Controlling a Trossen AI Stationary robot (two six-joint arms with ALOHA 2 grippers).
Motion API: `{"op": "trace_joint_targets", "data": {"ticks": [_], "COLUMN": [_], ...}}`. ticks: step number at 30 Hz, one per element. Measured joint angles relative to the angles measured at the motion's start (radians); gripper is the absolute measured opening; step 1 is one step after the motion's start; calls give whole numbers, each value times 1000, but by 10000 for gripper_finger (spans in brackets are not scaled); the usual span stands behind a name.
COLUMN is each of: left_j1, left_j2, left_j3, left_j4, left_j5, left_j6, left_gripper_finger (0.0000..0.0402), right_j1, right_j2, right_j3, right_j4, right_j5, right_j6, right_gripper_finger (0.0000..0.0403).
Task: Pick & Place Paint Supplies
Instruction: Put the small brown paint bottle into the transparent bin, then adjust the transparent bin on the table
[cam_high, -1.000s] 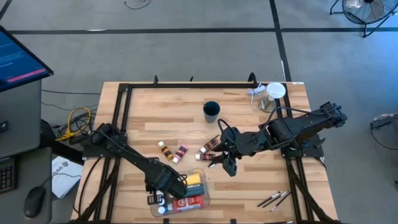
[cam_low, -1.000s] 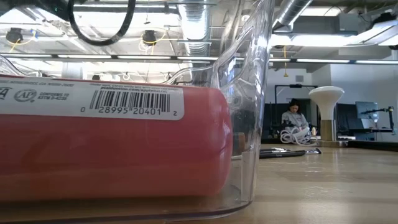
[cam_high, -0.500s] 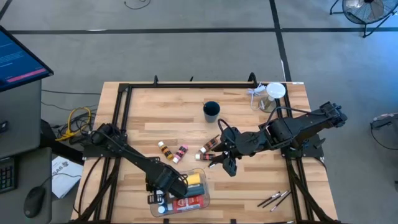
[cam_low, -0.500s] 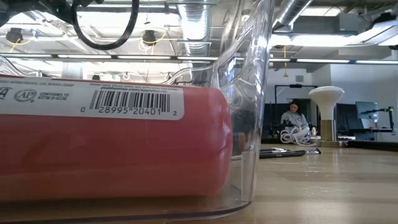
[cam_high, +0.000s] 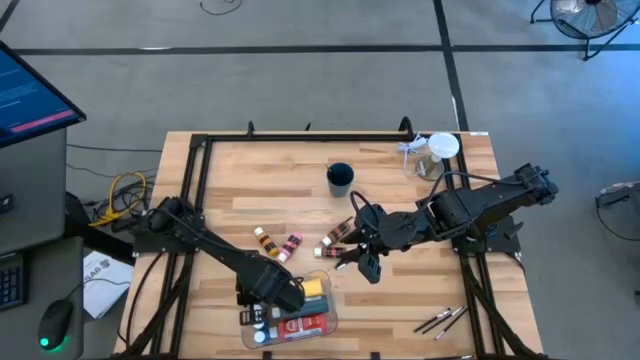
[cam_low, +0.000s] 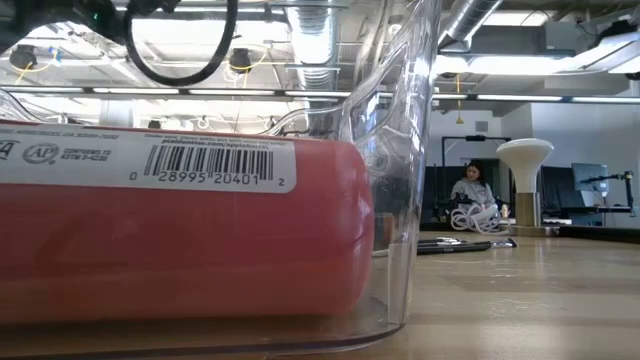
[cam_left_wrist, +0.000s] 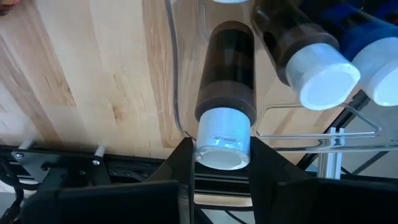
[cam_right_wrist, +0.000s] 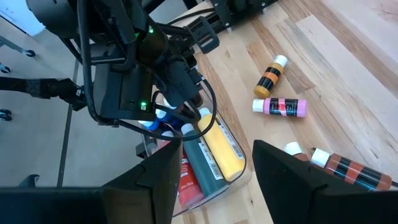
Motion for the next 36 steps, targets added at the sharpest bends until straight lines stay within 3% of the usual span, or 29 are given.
{"op": "trace_joint_targets", "data": {"ticks": [14,27,36], "left_j1": [4,4,10], "left_j2": [0,-6,-149], "left_j3": [0,1,1], "left_j4": [3,8,10], "left_j5": [0,0,-53], "left_j6": [2,-41,-152], "left_gripper_finger": [60,136,139], "right_j1": [0,1,1], "right_j2": [0,0,0], "right_j3": [0,0,0], "right_j4": [0,0,0], "right_j5": [0,0,0], "right_j6": [-9,-9,-9], "right_gripper_finger": [190,189,188]}}
